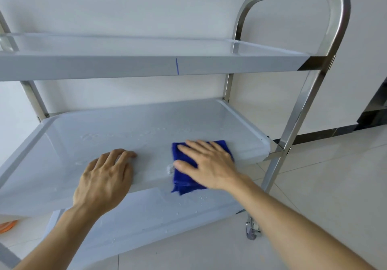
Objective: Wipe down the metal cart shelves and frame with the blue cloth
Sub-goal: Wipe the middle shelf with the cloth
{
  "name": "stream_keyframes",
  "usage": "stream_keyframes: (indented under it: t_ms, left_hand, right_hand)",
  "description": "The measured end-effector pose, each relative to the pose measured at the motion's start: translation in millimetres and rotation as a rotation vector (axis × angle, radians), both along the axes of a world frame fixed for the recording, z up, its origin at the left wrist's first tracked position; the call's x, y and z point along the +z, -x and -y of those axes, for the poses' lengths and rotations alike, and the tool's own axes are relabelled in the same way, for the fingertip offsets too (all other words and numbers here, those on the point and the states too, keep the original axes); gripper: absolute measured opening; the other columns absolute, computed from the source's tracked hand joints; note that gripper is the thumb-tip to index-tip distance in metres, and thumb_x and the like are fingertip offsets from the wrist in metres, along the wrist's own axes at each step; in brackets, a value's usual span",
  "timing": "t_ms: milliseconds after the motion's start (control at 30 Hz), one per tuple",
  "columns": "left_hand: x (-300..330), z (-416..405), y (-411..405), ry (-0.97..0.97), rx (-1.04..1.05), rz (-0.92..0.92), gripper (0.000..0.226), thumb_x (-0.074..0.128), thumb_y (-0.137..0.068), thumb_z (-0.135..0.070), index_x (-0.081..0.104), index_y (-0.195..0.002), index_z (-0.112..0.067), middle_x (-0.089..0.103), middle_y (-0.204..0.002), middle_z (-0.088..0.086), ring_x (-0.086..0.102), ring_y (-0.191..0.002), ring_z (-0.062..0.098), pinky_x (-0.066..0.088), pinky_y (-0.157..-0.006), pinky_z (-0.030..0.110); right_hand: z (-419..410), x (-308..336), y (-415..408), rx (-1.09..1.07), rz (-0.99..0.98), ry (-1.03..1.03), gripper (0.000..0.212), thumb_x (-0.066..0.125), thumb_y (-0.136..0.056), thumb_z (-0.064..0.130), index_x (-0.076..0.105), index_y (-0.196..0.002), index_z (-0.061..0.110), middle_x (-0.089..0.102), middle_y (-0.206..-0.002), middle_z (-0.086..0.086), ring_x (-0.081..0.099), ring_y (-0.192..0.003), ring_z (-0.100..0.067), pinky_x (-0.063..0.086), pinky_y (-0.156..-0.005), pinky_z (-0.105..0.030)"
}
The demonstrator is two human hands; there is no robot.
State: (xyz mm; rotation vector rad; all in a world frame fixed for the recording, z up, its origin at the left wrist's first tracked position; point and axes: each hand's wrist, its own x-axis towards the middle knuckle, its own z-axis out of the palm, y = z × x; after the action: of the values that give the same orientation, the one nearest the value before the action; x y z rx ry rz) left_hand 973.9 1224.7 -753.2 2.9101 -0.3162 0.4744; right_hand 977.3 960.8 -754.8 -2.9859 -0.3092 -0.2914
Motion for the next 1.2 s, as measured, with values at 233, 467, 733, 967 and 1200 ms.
stream_keyframes:
  t_ms: [233, 467, 733, 967, 1200]
  left_hand:
    - [4.1, 1.2, -0.7, -0.036, -0.011, -0.036, 0.059, 0.012, -0.087, -0.042, 0.054, -0.127, -0.033, 0.055, -0.124, -0.012, 0.055, -0.113, 0.017, 0.038, -0.099, 0.034]
    - [14.0, 35.5, -41.3, -0.089, -0.003, -0.1, 0.04, 0.042, -0.096, -0.035, 0.047, -0.135, -0.037, 0.045, -0.14, -0.007, 0.04, -0.133, 0.018, 0.025, -0.109, 0.036]
    - [-14.2, 71.0, -42.8, 0.029, -0.083, -0.029, 0.048, 0.016, -0.098, -0.043, 0.044, -0.137, -0.036, 0.041, -0.146, -0.014, 0.033, -0.138, 0.015, 0.023, -0.114, 0.037]
    - [-8.1, 69.3, -40.7, 0.034, -0.052, -0.026, 0.053, 0.015, -0.091, -0.043, 0.049, -0.13, -0.04, 0.048, -0.137, -0.021, 0.042, -0.129, 0.01, 0.028, -0.109, 0.033]
    - [-1.7, 70.8, -40.1, 0.034, -0.041, -0.069, 0.062, 0.006, -0.084, -0.048, 0.045, -0.133, -0.045, 0.043, -0.139, -0.025, 0.038, -0.131, 0.006, 0.024, -0.11, 0.03]
  right_hand:
    - [134.4, 7.8, -12.5, -0.294, -0.174, -0.046, 0.065, 0.01, -0.093, 0.071, 0.015, -0.153, 0.048, 0.014, -0.163, 0.022, 0.011, -0.15, -0.003, 0.006, -0.121, -0.036]
    - [148.6, 10.7, -50.0, -0.388, -0.203, -0.035, 0.056, 0.015, -0.101, 0.053, 0.019, -0.155, 0.039, 0.02, -0.162, 0.017, 0.016, -0.149, -0.009, 0.009, -0.119, -0.044]
    - [142.2, 11.8, -95.4, -0.453, -0.212, -0.035, 0.052, 0.015, -0.099, 0.049, 0.032, -0.146, 0.035, 0.032, -0.156, 0.01, 0.025, -0.143, -0.022, 0.016, -0.114, -0.052]
    - [59.1, 13.8, -136.0, -0.248, -0.155, -0.028, 0.056, 0.017, -0.099, 0.053, 0.038, -0.145, 0.028, 0.035, -0.157, 0.001, 0.03, -0.142, -0.03, 0.02, -0.114, -0.056]
    - [65.4, 12.6, -74.4, 0.166, -0.264, 0.015, 0.088, 0.005, -0.078, 0.09, 0.002, -0.154, 0.047, -0.008, -0.164, 0.02, -0.013, -0.151, -0.009, -0.006, -0.122, -0.046]
